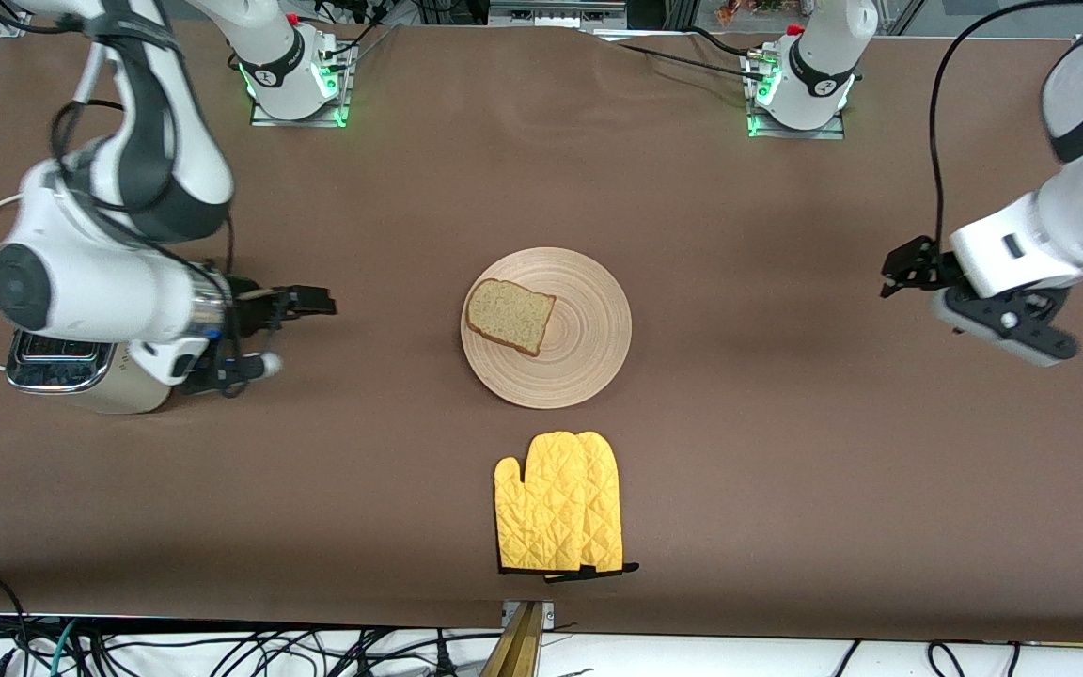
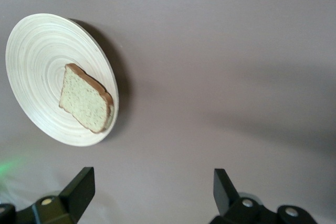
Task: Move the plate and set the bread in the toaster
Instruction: 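Release the plate and raise the left gripper back to rest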
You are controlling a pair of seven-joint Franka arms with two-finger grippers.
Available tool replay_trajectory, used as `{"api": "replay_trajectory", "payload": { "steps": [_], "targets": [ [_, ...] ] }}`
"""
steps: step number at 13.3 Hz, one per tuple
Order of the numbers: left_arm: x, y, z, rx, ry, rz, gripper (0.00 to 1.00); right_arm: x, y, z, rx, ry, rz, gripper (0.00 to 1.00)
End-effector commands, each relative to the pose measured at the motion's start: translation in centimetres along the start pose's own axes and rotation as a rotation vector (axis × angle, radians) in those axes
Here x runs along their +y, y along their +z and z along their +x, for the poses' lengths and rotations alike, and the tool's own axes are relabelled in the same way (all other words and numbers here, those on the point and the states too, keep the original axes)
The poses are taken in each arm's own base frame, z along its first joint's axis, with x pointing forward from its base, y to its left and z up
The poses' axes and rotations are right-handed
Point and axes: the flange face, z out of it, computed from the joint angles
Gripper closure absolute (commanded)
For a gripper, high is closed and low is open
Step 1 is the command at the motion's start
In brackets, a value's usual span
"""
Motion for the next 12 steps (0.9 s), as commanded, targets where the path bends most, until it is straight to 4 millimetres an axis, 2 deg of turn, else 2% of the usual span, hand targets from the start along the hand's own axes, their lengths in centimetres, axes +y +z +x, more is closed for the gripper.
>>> {"api": "replay_trajectory", "payload": {
  "steps": [1, 2, 3, 4, 5, 6, 7, 9, 12],
  "targets": [
    [0.9, -1.5, -3.3, 0.004, -0.152, 0.054, 0.00, -0.5, 1.0, 0.5, 0.002, -0.073, -0.173, 0.00],
    [1.4, -1.4, -3.6, 0.004, -0.149, 0.057, 0.00, -0.6, 0.6, 0.5, 0.000, -0.157, -0.229, 0.00],
    [0.8, -1.7, -4.1, -0.001, -0.154, 0.057, 0.00, -0.4, 0.5, 0.5, -0.007, -0.207, -0.231, 0.01],
    [0.7, -1.6, -4.5, -0.032, -0.158, 0.050, 0.00, -0.2, 0.3, 0.4, -0.010, -0.194, -0.227, 0.10],
    [0.3, -1.7, -4.8, -0.073, -0.165, 0.041, 0.00, -0.5, 0.7, 0.3, -0.013, -0.169, -0.222, 0.12],
    [0.3, -2.2, -4.8, -0.073, -0.167, 0.043, 0.00, -1.4, 1.2, 0.3, 0.004, -0.078, -0.205, 0.09],
    [0.8, -2.5, -4.5, -0.065, -0.158, 0.046, 0.00, -3.8, 2.0, 0.3, 0.026, 0.033, -0.134, 0.01],
    [0.8, -2.9, -4.2, -0.053, -0.158, 0.049, 0.00, -6.7, 4.8, 0.6, 0.029, 0.154, -0.104, 0.00],
    [0.5, -2.6, -3.9, -0.051, -0.162, 0.050, 0.00, -9.0, 10.3, 1.5, 0.027, 0.197, -0.082, 0.00]
  ]
}}
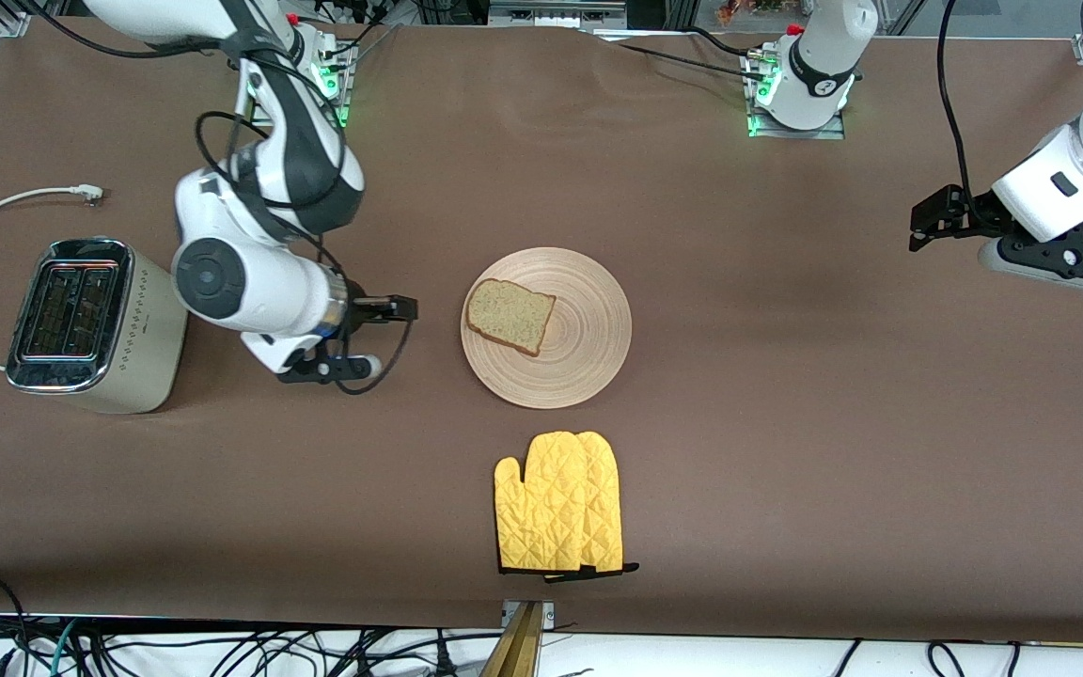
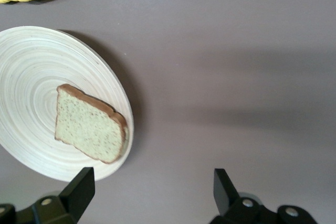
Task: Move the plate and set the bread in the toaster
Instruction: 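Release the plate and raise the left gripper back to rest, then reach the right gripper over the bread slice on the plate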
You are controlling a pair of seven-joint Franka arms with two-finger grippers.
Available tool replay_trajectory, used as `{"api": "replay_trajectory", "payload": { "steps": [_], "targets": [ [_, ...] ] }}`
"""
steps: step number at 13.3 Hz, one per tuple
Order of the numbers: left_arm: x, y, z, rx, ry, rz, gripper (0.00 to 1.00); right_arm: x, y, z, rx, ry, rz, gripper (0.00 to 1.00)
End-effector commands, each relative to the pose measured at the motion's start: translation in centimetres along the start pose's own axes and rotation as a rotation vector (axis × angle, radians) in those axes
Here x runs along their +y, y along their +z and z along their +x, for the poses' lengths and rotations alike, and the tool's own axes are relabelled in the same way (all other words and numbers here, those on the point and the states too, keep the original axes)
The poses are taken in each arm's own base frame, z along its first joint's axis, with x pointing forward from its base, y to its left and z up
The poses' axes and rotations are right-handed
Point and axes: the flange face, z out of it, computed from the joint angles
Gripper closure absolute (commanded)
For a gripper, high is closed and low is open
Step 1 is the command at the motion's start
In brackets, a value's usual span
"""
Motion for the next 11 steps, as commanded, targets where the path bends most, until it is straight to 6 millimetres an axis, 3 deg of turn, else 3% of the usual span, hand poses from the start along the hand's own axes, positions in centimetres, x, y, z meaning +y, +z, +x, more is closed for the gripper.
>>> {"api": "replay_trajectory", "payload": {
  "steps": [1, 5, 11],
  "targets": [
    [-0.1, -0.5, 0.5, 0.011, -0.007, 0.038, 0.00, -2.1, 5.3, 0.6, 0.015, 0.023, 0.010, 0.00],
    [0.0, -0.7, 0.3, 0.009, 0.000, 0.038, 0.00, -7.1, 12.5, -0.5, 0.051, 0.081, -0.001, 0.00],
    [-0.3, -0.7, 0.3, 0.008, -0.006, 0.036, 0.00, -7.5, 15.4, -0.9, 0.021, 0.075, -0.029, 0.01]
  ]
}}
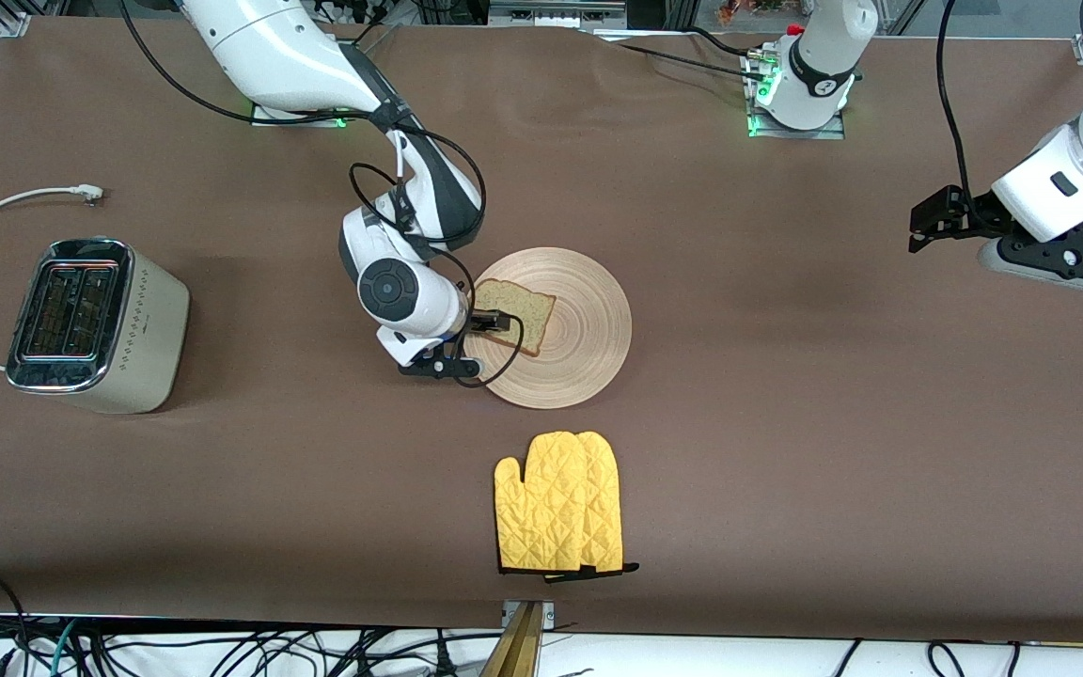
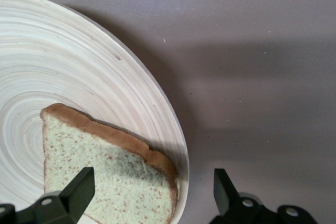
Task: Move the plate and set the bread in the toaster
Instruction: 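Reach the right gripper over the bread slice on the plate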
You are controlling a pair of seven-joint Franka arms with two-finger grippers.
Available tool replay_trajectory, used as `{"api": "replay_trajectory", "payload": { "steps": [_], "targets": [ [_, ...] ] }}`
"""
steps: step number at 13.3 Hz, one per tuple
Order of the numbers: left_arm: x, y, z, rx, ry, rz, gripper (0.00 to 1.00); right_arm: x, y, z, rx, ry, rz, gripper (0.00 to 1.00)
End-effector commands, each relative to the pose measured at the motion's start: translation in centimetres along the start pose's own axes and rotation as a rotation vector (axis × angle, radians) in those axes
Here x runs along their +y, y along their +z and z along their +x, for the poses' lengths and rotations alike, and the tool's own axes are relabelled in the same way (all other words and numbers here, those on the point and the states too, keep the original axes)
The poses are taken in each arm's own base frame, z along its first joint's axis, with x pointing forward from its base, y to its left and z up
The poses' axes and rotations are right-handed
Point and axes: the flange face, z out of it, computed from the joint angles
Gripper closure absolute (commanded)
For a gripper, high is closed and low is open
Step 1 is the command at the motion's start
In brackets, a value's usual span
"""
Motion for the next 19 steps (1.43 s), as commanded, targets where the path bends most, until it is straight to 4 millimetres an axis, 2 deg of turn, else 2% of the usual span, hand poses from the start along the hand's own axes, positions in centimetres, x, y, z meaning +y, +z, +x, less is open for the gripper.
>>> {"api": "replay_trajectory", "payload": {
  "steps": [1, 2, 5, 7, 16, 19],
  "targets": [
    [-0.3, -0.5, 0.2, -0.001, -0.005, 0.035, 0.00, 0.1, 0.5, -0.2, -0.015, 0.010, -0.006, 0.07],
    [-0.4, -0.4, 0.2, -0.001, -0.005, 0.035, 0.00, 0.1, 0.6, -0.3, -0.017, 0.009, -0.008, 0.18],
    [0.0, -0.5, 0.3, 0.001, 0.001, 0.035, 0.00, -1.0, 2.0, -1.4, -0.031, 0.001, -0.028, 0.18],
    [-0.2, -0.5, 0.3, 0.001, -0.004, 0.035, 0.00, -1.4, 2.2, -1.7, -0.032, -0.011, -0.036, 0.18],
    [-0.8, -0.4, 0.3, -0.001, -0.020, 0.033, 0.00, -2.0, 2.1, -2.1, -0.015, -0.047, -0.065, 0.18],
    [-0.6, -0.4, 0.3, -0.001, -0.019, 0.035, 0.00, -2.4, 2.0, -2.4, -0.014, -0.054, -0.066, 0.24]
  ]
}}
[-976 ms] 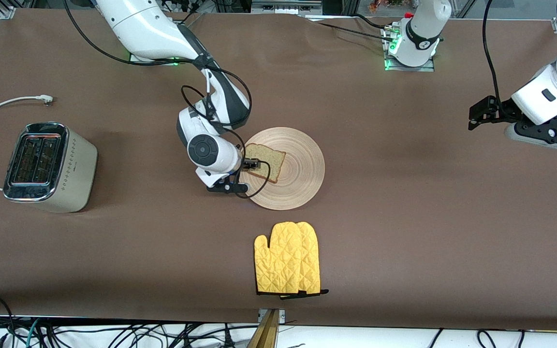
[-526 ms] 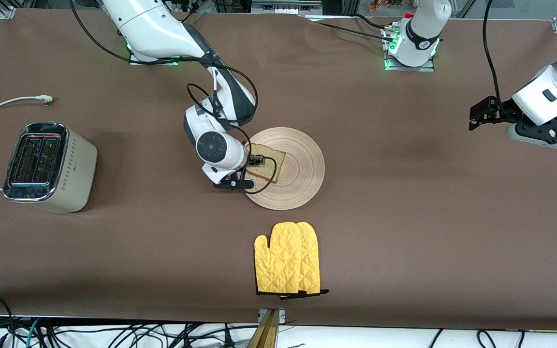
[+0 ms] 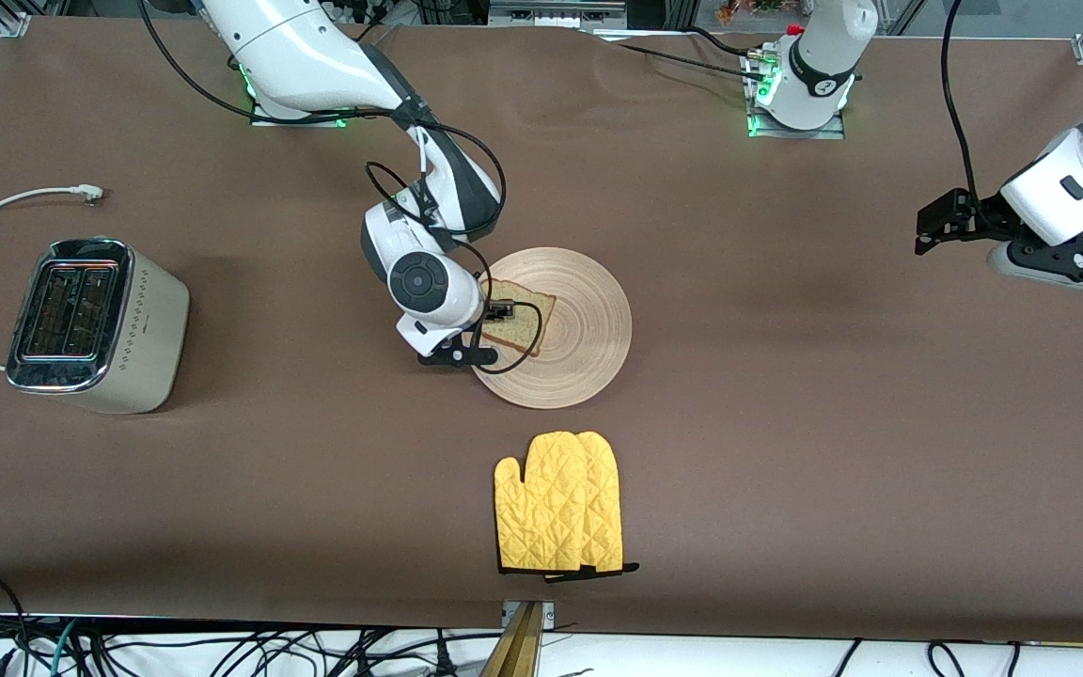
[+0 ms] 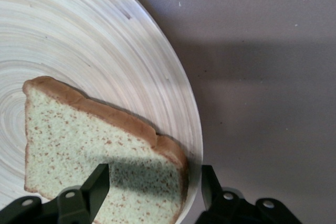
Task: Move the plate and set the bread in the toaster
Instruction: 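Reach the right gripper over the bread slice on the plate, then close the right gripper on the bread slice's crust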
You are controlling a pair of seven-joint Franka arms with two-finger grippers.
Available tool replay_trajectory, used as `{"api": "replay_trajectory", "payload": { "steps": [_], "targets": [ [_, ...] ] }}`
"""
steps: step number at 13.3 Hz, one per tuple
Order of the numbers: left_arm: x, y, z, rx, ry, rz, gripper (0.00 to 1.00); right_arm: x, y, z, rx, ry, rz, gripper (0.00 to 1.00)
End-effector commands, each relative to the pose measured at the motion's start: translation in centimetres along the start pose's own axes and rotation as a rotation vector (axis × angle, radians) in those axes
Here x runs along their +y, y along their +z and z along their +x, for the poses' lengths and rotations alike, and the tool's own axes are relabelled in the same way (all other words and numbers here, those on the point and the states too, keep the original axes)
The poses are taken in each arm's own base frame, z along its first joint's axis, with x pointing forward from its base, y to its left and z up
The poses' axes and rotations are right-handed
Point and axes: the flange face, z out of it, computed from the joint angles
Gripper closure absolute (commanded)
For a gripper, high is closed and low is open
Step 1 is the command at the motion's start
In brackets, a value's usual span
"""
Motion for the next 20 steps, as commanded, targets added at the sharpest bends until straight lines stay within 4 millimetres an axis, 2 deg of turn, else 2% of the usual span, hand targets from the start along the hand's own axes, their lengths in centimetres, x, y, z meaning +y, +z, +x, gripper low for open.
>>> {"api": "replay_trajectory", "payload": {
  "steps": [1, 5, 10, 11, 12, 14, 19, 20],
  "targets": [
    [0.1, -0.7, 0.3, 0.005, 0.000, 0.036, 0.00, -0.6, -0.5, -0.6, -0.002, -0.009, -0.019, 0.24],
    [0.2, -1.0, 0.4, 0.013, 0.003, 0.037, 0.00, -0.6, -0.8, -0.7, -0.004, -0.026, -0.047, 0.23],
    [0.2, -1.1, 0.5, 0.019, 0.003, 0.037, 0.00, -0.5, -1.5, -0.9, -0.009, -0.026, -0.051, 0.18],
    [0.4, -1.2, 0.5, 0.021, 0.004, 0.036, 0.00, -0.6, -1.5, -0.9, -0.007, -0.028, -0.050, 0.19],
    [0.6, -1.2, 0.5, 0.021, 0.007, 0.036, 0.00, -0.6, -1.5, -0.9, -0.006, -0.028, -0.050, 0.26],
    [0.8, -1.1, 0.6, 0.019, 0.012, 0.038, 0.00, -0.7, -1.4, -1.0, -0.007, -0.033, -0.056, 0.43],
    [0.9, -1.2, 0.8, 0.024, 0.014, 0.037, 0.00, -1.6, -0.8, -1.7, 0.016, -0.049, -0.107, 0.43],
    [0.9, -1.3, 0.9, 0.024, 0.014, 0.037, 0.00, -1.7, -0.6, -1.7, 0.016, -0.050, -0.113, 0.53]
  ]
}}
